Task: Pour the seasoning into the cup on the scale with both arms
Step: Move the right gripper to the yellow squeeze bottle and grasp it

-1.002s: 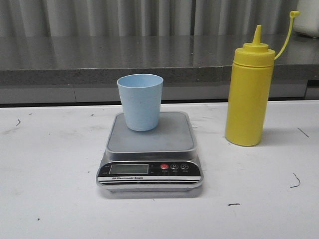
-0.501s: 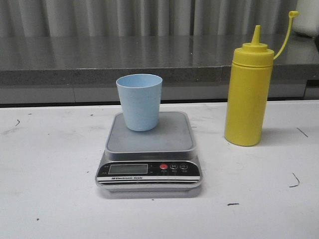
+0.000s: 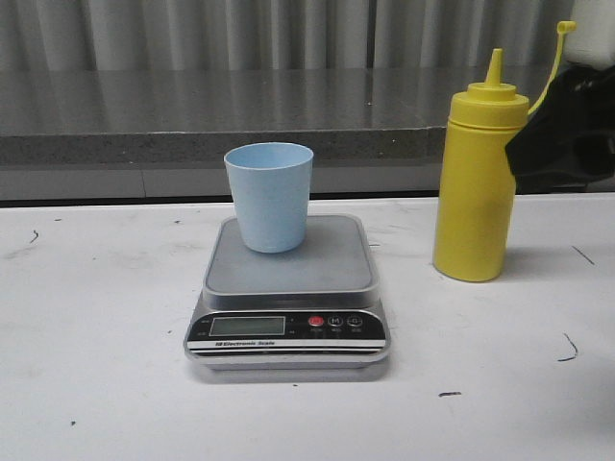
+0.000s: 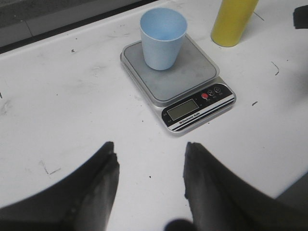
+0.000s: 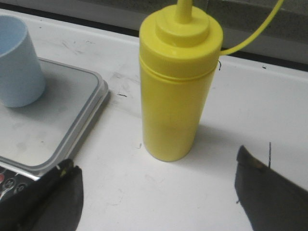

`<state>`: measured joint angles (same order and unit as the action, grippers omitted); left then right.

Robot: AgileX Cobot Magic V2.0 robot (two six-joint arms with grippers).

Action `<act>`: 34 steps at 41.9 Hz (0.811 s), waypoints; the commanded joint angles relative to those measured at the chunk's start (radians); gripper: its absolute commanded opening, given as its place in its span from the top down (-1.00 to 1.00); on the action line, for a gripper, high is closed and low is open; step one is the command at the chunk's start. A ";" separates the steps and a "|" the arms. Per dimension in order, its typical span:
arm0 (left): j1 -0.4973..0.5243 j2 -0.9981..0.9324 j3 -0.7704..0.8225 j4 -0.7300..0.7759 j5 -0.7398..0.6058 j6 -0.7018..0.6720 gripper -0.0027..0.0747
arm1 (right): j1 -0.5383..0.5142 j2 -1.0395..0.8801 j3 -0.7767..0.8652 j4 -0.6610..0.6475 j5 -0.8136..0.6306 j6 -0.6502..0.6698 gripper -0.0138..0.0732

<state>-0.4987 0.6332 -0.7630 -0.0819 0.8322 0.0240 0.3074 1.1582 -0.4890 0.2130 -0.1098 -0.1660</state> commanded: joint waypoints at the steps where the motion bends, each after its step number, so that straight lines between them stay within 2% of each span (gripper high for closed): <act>1: -0.005 -0.001 -0.025 -0.011 -0.071 -0.005 0.12 | 0.001 0.060 -0.013 0.005 -0.183 -0.005 -0.82; 8: -0.005 -0.001 -0.025 -0.011 -0.071 -0.005 0.12 | 0.001 0.196 -0.013 0.001 -0.347 0.007 -0.82; 19: -0.005 -0.001 -0.025 -0.011 -0.071 -0.005 0.12 | 0.001 0.382 -0.013 -0.142 -0.607 0.195 -0.82; 34: -0.005 -0.001 -0.025 -0.011 -0.071 -0.005 0.12 | -0.027 0.575 -0.019 -0.134 -0.930 0.201 -0.82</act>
<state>-0.4987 0.6332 -0.7630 -0.0819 0.8322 0.0240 0.2929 1.7400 -0.4848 0.0866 -0.8817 0.0316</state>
